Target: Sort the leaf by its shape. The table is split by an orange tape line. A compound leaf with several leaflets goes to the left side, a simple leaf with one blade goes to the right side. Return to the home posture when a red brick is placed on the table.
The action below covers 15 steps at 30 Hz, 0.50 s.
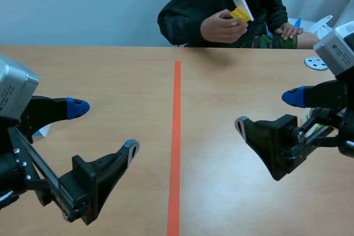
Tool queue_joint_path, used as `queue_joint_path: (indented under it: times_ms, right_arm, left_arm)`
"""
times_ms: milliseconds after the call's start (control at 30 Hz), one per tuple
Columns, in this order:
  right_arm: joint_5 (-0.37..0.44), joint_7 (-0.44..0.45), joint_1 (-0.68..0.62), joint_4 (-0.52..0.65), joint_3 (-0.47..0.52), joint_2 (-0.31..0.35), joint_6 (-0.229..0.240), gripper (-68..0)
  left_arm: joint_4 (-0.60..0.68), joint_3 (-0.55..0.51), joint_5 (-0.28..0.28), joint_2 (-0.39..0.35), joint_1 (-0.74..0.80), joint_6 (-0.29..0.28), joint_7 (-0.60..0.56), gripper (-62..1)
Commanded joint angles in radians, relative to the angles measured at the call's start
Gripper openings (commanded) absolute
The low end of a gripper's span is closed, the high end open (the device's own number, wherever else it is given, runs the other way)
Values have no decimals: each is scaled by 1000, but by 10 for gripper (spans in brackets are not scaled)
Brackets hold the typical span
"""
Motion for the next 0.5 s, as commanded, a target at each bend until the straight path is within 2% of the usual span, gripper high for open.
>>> queue_joint_path:
  times_ms: [0, 467]
  right_arm:
    - [5, 11, -2, 3, 2, 11, 0, 4]
    - [5, 11, -4, 3, -20, 11, -1, 4]
  left_arm:
    - [4, -1, -10, -3, -5, -1, -14, 14]
    - [4, -1, -10, -3, -5, -1, -14, 14]
